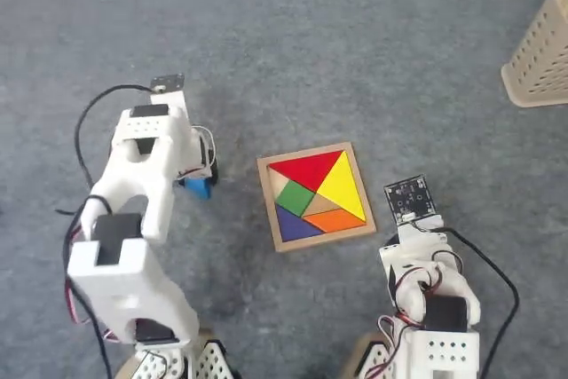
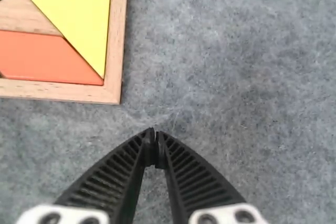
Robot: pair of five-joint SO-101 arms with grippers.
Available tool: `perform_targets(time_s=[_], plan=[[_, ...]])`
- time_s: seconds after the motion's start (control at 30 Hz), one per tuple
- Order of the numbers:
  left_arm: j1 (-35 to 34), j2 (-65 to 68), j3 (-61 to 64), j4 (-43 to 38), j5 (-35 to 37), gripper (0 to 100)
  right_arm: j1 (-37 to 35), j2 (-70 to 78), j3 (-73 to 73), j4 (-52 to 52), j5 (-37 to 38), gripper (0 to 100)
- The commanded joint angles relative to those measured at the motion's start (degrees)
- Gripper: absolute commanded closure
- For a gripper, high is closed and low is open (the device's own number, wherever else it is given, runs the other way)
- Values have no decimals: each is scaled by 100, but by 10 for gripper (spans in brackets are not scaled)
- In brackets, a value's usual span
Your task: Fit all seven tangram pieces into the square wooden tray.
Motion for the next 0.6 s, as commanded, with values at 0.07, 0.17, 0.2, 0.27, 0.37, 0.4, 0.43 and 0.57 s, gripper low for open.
perform_targets(time_s=[0.07,0.17,0.2,0.27,0.37,0.4,0.43,0.57], plan=[[9,97,-365,185,-53,812,66,48,88,31,62,992],[18,114,-365,176,-53,814,66,48,88,31,62,992],[18,123,-365,176,-53,820,66,48,88,31,62,992],[26,132,-365,185,-53,852,66,48,88,31,62,992],[114,132,-356,185,-53,878,66,48,88,31,62,992],[149,132,-347,185,-53,880,66,48,88,31,62,992],[167,132,-347,185,-53,881,66,48,88,31,62,992],[202,88,-365,193,-176,898,66,48,88,31,62,992]])
